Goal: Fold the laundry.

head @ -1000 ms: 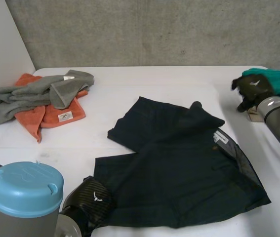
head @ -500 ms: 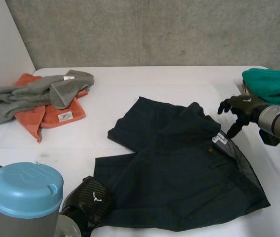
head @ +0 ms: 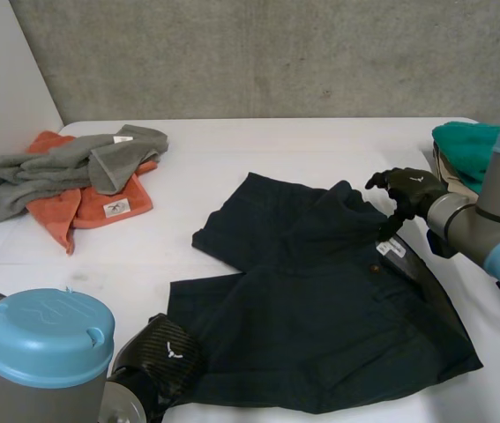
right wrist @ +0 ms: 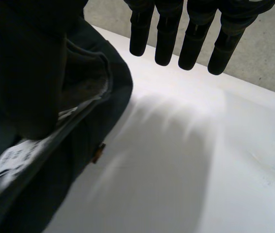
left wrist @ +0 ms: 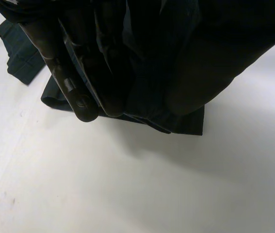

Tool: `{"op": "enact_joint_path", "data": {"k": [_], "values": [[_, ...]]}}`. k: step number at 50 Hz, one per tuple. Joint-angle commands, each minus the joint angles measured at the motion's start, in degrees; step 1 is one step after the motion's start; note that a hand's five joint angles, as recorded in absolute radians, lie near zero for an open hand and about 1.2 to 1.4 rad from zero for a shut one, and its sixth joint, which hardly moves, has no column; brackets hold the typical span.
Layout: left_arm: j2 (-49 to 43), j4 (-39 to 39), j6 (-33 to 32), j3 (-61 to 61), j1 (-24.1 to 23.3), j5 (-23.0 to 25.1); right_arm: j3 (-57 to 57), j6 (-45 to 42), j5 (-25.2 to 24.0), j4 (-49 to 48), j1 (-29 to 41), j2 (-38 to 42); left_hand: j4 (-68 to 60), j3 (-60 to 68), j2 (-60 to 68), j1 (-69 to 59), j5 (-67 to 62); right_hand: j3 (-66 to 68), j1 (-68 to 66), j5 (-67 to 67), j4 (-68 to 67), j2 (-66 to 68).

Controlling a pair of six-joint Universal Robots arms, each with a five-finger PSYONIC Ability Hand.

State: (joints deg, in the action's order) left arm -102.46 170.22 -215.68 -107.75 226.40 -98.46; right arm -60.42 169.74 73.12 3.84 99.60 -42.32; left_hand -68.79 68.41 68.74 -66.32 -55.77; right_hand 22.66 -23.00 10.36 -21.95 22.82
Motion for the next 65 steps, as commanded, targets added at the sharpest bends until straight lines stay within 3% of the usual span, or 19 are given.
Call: {"op": "enact_joint_path", "data": {"k": [1, 7, 9, 10, 14, 24, 32, 41, 49, 65], "values": [[0.1, -0.1, 0.0, -0.2, 0.1, -0.1, 8.2, -0.3, 1.2, -1.0, 0.8, 7.2, -11.2, 11.6, 11.3, -13.7, -14.2, 1.4, -1.0, 3.7, -2.1, 1.2], [0.4, -0.2, 0.0, -0.4, 0.2, -0.6, 16.7, 2.2, 4.4, -2.3, 0.7, 10.3, -11.2, 11.6, 11.3, -13.7, -14.2, 13.8, -13.5, 16.1, -14.5, 13.7], [0.4, -0.2, 0.0, -0.4, 0.2, -0.6, 19.4, 3.8, 8.6, -4.2, 0.3, 10.7, -11.2, 11.6, 11.3, -13.7, -14.2, 14.2, -13.8, 16.5, -14.9, 14.0], [0.5, -0.3, 0.0, -0.4, 0.2, -0.7, 22.2, 4.8, 14.1, -6.8, 0.3, 11.3, -11.2, 11.6, 11.3, -13.7, -14.2, 14.2, -13.8, 16.5, -14.9, 14.0], [0.8, -0.4, 0.0, -0.5, 0.0, -0.7, 27.0, 3.2, 21.1, -9.3, -0.5, 13.1, -11.2, 11.6, 11.3, -13.7, -14.2, 14.5, -14.2, 16.8, -15.2, 14.3], [1.6, -0.2, 0.2, -0.6, -0.3, -0.3, 26.7, -0.6, 13.0, -2.4, -2.1, 13.1, -11.2, 11.6, 11.3, -13.7, -14.2, 10.5, -10.1, 12.8, -11.2, 10.3], [1.6, -0.1, 0.2, -0.4, -0.2, -0.2, 18.4, 2.5, 4.0, 14.2, -2.0, 6.1, -11.2, 11.6, 11.3, -13.7, -14.2, -2.1, 2.5, 0.2, 1.4, -2.3], [1.6, -0.1, 0.2, -0.2, -0.3, -0.1, 8.5, 6.8, 3.3, 17.0, -2.5, -0.6, -11.2, 11.6, 11.3, -13.7, -14.2, -9.7, 10.0, -7.4, 9.0, -9.9], [1.6, 0.0, 1.2, -0.4, -0.3, -0.1, 6.3, 6.3, 3.2, 17.0, -1.9, -1.2, -11.2, 11.6, 11.3, -13.7, -14.2, -12.7, 13.0, -10.4, 12.0, -12.8], [1.3, 0.9, 1.5, 0.1, 0.0, 0.1, 8.3, -0.7, 3.9, 6.7, 1.3, 5.7, -11.2, 11.6, 11.3, -13.7, -14.2, -11.4, 11.7, -9.1, 10.7, -11.6]]}}
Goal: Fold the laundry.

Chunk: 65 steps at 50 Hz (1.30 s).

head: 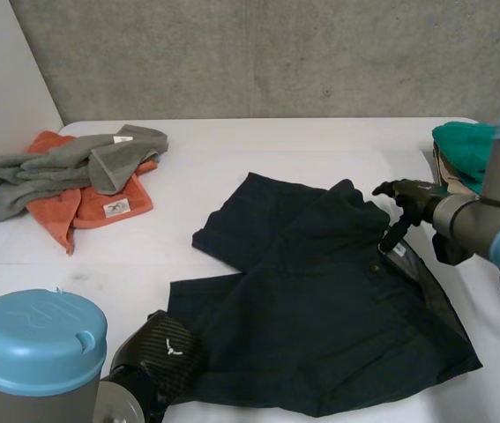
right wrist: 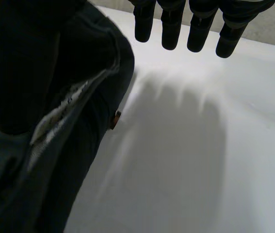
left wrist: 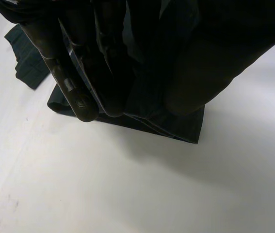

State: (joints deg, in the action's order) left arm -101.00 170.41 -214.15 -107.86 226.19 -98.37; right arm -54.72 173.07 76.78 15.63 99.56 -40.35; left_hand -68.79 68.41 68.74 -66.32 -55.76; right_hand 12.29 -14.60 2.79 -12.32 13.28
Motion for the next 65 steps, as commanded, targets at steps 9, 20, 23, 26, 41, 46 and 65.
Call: {"op": "enact_joint_path", "data": {"k": [9, 20, 23, 26, 41, 46, 65], "values": [[-0.3, 0.5, 0.0, -0.7, 0.3, -0.3, 13.4, -3.4, 0.6, -7.4, 3.9, 11.2, -11.2, 11.6, 11.3, -13.7, -14.2, -0.4, 2.7, -0.9, 0.4, -1.3], [-0.2, 0.4, 0.0, -1.7, 0.4, -0.4, 23.6, 7.6, 0.6, -11.1, 4.6, 15.8, -11.2, 11.6, 11.3, -13.7, -14.2, 0.0, 2.3, -0.5, 0.1, -1.0], [-0.2, 0.4, 0.0, -1.9, 0.4, -0.6, 27.7, 8.1, 2.3, -13.1, 4.6, 17.6, -11.2, 11.6, 11.3, -13.7, -14.2, 1.1, 1.2, 0.6, -1.1, 0.2], [-0.2, 0.4, 0.0, -2.2, 0.4, -0.7, 31.7, 8.0, 4.4, -13.5, 4.5, 19.8, -11.2, 11.6, 11.3, -13.7, -14.2, 2.7, -0.4, 2.2, -2.6, 1.7], [0.4, 0.6, 0.0, -2.2, 0.2, -0.5, 43.4, 6.1, 10.8, -13.3, -1.9, 23.3, -11.2, 11.6, 11.3, -13.7, -14.2, 3.3, -1.0, 2.8, -3.3, 2.4], [0.6, 1.1, 0.4, -1.9, 0.0, -0.4, 39.7, 4.2, 9.8, -12.7, -3.2, 20.3, -11.2, 11.6, 11.3, -13.7, -14.2, 1.8, 0.5, 1.3, -1.8, 0.9], [2.2, 5.0, 4.2, 3.6, 0.0, -0.4, 20.9, -27.2, 4.9, 15.7, -6.5, -8.8, -11.2, 11.6, 11.3, -13.7, -14.2, -2.3, 4.6, -2.8, 2.3, -3.3]]}}
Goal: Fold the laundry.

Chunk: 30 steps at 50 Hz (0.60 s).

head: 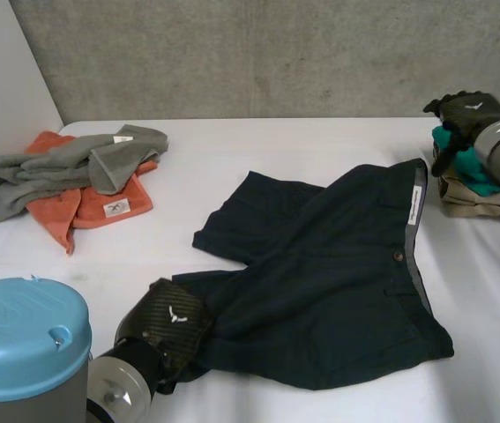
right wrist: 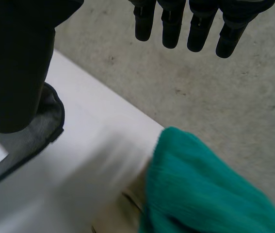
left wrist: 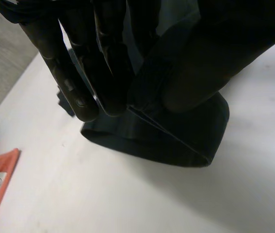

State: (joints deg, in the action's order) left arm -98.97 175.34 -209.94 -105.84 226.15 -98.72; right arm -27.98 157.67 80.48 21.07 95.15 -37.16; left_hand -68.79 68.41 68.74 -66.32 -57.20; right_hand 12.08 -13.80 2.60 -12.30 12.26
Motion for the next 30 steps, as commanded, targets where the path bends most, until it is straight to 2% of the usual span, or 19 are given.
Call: {"op": "enact_joint_path", "data": {"k": [1, 4, 7, 8, 14, 16, 21, 27, 30], "values": [[0.3, 0.1, 0.0, 1.9, 0.0, -0.1, -8.3, -13.9, 0.8, 12.5, -2.6, -14.6, -11.2, 11.6, 11.3, -13.7, -12.8, -2.1, 3.8, -2.6, 2.3, -2.3], [0.4, 0.1, 0.0, 2.9, 0.0, -0.1, -13.9, -16.4, 0.0, 15.5, -3.0, -18.3, -11.2, 11.6, 11.3, -13.7, -12.8, -2.1, 3.8, -2.6, 2.3, -2.3], [0.4, 0.2, 0.0, 3.8, 0.3, -0.1, -24.2, -19.8, -1.4, 18.5, -3.1, -24.7, -11.2, 11.6, 11.3, -13.7, -12.8, -2.1, 3.8, -2.6, 2.3, -2.3], [0.3, 0.3, 0.1, 4.7, 0.3, -0.1, -30.6, -21.9, -2.9, 19.0, -3.1, -28.2, -11.2, 11.6, 11.3, -13.7, -12.8, -2.1, 3.8, -2.6, 2.3, -2.3], [-0.7, 2.2, 0.1, 7.9, 0.9, -0.1, -53.4, -27.4, -9.8, 15.9, -3.2, -36.8, -11.2, 11.6, 11.3, -13.7, -12.8, -2.1, 3.8, -2.6, 2.3, -2.3], [-1.4, 3.1, 0.0, 9.2, 1.4, -0.2, -61.5, -27.4, -12.8, 12.1, -3.2, -38.7, -11.2, 11.6, 11.3, -13.7, -12.8, -2.1, 3.8, -2.6, 2.3, -2.3], [-3.6, 3.3, 0.1, 11.8, 2.7, -0.3, -74.7, -27.1, -16.3, 1.0, -3.2, -41.5, -11.2, 11.6, 11.3, -13.7, -12.8, 1.0, 0.7, 0.5, -0.8, 0.8], [-4.9, 3.4, 1.8, 13.6, 2.9, -0.3, -83.5, -24.5, -16.8, -11.9, -3.0, -41.4, -11.2, 11.6, 11.3, -13.7, -12.8, 9.8, -8.0, 9.2, -9.5, 9.6], [-5.1, 3.4, 2.7, 14.0, 2.9, -0.4, -85.8, -23.6, -16.4, -17.5, -2.9, -40.4, -11.2, 11.6, 11.3, -13.7, -12.8, 22.0, -20.3, 21.5, -21.8, 21.8]]}}
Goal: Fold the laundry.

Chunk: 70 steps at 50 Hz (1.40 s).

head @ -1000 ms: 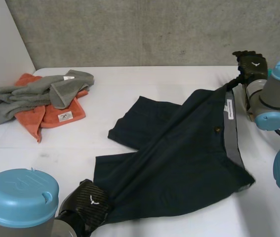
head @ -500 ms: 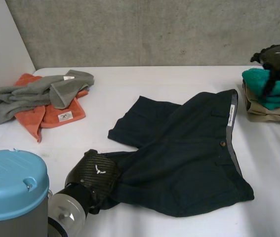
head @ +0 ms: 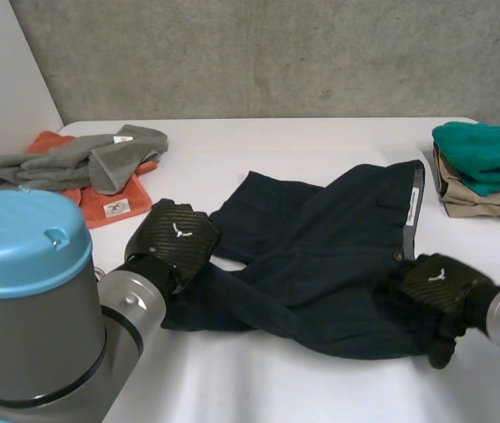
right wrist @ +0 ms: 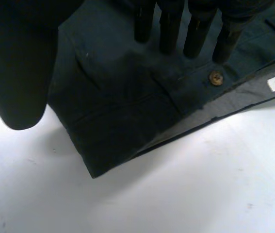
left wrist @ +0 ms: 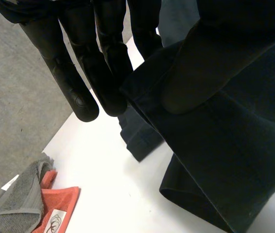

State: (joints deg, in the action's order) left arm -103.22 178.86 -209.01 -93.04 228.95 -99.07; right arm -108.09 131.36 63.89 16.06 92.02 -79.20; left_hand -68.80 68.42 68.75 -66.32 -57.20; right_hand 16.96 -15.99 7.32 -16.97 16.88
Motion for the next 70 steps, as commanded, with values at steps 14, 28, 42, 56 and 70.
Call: {"op": "enact_joint_path", "data": {"k": [14, 28, 42, 56, 70], "values": [[7.0, -12.0, 1.3, -6.9, -3.9, -0.5, -4.8, 1.7, 4.8, -7.1, -4.7, -17.5, -11.2, 11.6, 11.3, -13.7, -12.8, 63.0, -64.0, 62.7, -63.0, 63.1], [0.4, -19.6, 0.7, -2.8, -9.8, 1.3, -3.3, -20.8, 4.8, 15.6, -9.9, -15.1, -11.2, 11.6, 11.3, -13.7, -12.8, 63.0, -64.0, 62.7, -63.0, 63.1], [-22.4, -1.7, -5.3, 30.3, -1.8, -0.4, 15.3, 3.0, 8.8, -9.1, 0.3, 4.8, -11.2, 11.6, 11.3, -13.7, -12.8, 63.0, -64.0, 62.7, -63.0, 63.1], [-45.4, 20.4, -16.8, 55.8, 1.5, 0.8, 35.1, 4.9, 24.9, -28.5, 6.7, 26.8, 28.4, -28.0, -28.3, 25.9, 26.8, -7.0, 6.0, -7.3, 7.0, -6.9], [-32.7, 26.3, -13.5, 39.5, -3.3, 0.5, 24.3, 11.8, 26.0, -25.8, 7.7, 11.6, 58.8, -58.4, -58.7, 56.3, 57.2, -7.0, 6.0, -7.3, 7.0, -6.9]]}}
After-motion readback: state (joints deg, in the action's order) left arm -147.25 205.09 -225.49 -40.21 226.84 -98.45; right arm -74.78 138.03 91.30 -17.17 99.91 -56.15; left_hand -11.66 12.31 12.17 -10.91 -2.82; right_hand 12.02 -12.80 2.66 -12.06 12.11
